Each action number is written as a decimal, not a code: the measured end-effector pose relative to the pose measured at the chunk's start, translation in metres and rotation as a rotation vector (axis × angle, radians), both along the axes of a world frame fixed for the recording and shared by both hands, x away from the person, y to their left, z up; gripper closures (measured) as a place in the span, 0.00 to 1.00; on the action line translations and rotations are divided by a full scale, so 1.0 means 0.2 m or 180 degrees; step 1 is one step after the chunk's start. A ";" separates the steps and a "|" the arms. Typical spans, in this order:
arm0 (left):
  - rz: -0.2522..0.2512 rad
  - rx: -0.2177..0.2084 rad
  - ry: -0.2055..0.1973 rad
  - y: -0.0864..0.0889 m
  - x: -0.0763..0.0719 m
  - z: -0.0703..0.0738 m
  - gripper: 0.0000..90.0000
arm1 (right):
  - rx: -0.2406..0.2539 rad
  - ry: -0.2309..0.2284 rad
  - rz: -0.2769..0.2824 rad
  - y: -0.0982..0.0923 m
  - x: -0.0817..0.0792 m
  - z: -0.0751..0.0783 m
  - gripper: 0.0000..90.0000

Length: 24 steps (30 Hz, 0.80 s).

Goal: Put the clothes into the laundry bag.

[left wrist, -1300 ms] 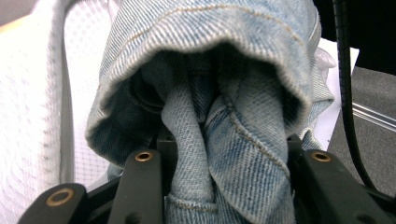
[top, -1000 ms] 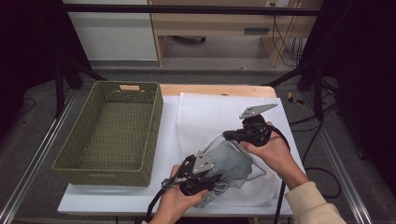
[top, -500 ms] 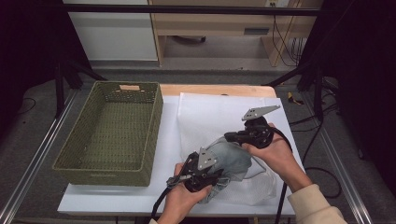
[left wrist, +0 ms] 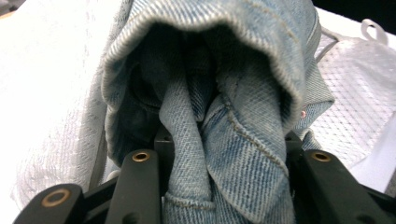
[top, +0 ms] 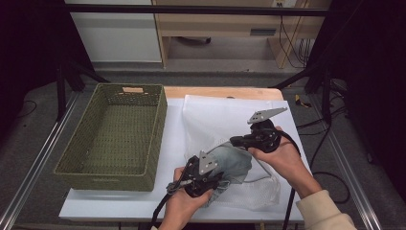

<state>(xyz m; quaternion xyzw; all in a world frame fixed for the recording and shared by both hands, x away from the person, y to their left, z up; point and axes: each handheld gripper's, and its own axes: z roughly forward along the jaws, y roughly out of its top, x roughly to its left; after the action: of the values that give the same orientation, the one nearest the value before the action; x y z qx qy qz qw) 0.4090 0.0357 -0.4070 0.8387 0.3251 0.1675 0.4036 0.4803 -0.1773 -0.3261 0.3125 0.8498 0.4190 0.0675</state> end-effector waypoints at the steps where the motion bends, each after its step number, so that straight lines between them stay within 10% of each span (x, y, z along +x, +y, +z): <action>1: 0.0020 -0.0006 0.0012 0.00 0.00 0.00 0.63 | -0.0006 -0.0001 0.0001 0.01 0.00 0.00 0.99; 15: 0.0019 -0.0092 -0.0174 -0.11 0.00 0.02 0.63 | 0.0002 0.0017 -0.0007 0.06 0.01 0.00 1.00; 24: 0.0187 -0.0153 -0.0120 -0.16 0.12 -0.04 0.61 | 0.0138 0.0025 -0.0036 0.03 0.00 0.00 0.99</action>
<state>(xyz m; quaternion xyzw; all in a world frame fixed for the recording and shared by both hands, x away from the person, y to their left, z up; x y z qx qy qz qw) 0.4339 0.0045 -0.4142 0.8155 0.3458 0.1872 0.4247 0.4807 -0.1718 -0.3267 0.3204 0.8391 0.4356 0.0597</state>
